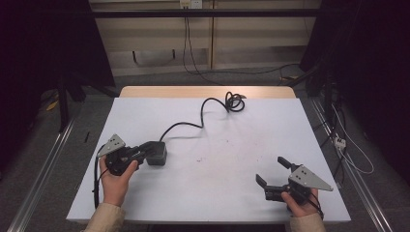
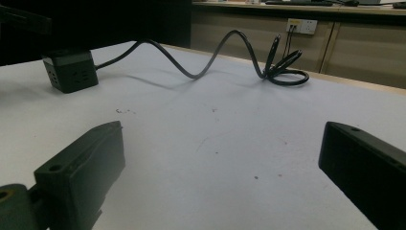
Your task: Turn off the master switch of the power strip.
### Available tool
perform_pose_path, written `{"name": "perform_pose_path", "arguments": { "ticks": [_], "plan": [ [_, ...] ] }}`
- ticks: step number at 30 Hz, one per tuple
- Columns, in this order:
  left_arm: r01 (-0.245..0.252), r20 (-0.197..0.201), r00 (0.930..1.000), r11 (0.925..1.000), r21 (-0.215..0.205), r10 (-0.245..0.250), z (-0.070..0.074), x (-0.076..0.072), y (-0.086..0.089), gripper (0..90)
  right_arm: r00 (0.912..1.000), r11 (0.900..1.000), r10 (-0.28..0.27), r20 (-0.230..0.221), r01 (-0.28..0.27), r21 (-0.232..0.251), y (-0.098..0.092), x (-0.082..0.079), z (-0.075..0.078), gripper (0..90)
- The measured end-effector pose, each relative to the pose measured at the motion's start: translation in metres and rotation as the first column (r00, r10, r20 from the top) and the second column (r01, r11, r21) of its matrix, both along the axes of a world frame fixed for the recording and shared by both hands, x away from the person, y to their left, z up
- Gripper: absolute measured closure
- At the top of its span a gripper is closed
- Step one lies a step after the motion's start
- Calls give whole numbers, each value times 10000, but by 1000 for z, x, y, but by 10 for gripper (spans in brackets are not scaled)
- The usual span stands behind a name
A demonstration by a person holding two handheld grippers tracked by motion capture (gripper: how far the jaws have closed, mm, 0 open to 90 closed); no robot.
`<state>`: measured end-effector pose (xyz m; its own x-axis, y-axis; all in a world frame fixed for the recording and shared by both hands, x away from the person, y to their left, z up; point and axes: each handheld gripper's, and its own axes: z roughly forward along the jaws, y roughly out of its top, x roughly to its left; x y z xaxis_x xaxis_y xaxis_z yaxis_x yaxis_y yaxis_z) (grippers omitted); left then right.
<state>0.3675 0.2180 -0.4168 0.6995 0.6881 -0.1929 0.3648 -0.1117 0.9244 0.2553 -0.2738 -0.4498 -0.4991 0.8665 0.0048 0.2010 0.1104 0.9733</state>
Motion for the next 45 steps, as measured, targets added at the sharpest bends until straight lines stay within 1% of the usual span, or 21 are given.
{"name": "perform_pose_path", "arguments": {
  "ticks": [3,5,7,10,14,16,18,20,22,23,25,35,40,45],
  "plan": [
    [6,7,10000,9999,165,-6,0,1,0,773,10000,10000,27,-25,-27,-10,0,0,0,19],
    [-4,-88,10000,9999,138,5,0,1,-1,782,10000,10000,25,-28,-25,-14,0,0,0,19],
    [22,-112,9999,9998,215,-20,-1,2,-1,794,10000,10000,10,-32,-10,-10,0,0,0,19],
    [59,-225,9997,9996,262,-53,-1,2,-3,834,10000,10000,10,9,-10,-29,0,0,0,19],
    [126,-284,9995,9997,226,-120,0,3,-3,868,10000,10000,4,16,-4,-29,0,0,0,18],
    [156,-290,9995,9995,278,-148,0,3,-3,900,10000,10000,5,15,-5,-30,0,0,0,19],
    [159,-320,9994,9993,340,-148,0,3,-4,900,10000,10000,7,27,-7,-23,0,0,0,19],
    [118,-359,9993,9987,491,-100,0,4,-4,900,10000,10000,20,44,-20,-39,0,0,1,18],
    [60,-398,9992,9988,492,-40,-1,4,-4,900,10000,10000,23,52,-22,-52,0,0,1,18],
    [46,-407,9992,9984,564,-23,0,4,-4,900,10000,10000,19,42,-19,-47,0,0,1,19],
    [61,-471,9989,9986,532,-36,0,4,-3,900,10000,10000,15,42,-15,-41,0,0,1,19],
    [18,-592,9982,9978,662,21,-2,4,-4,900,10000,10000,25,34,-25,-55,0,0,1,19],
    [-27,-614,9981,9961,877,81,-4,6,-4,900,10000,10000,35,55,-35,-66,0,0,1,19],
    [-83,-673,9976,9957,927,146,-5,6,-4,900,10000,10000,37,53,-36,-52,0,0,1,19]
  ]
}}
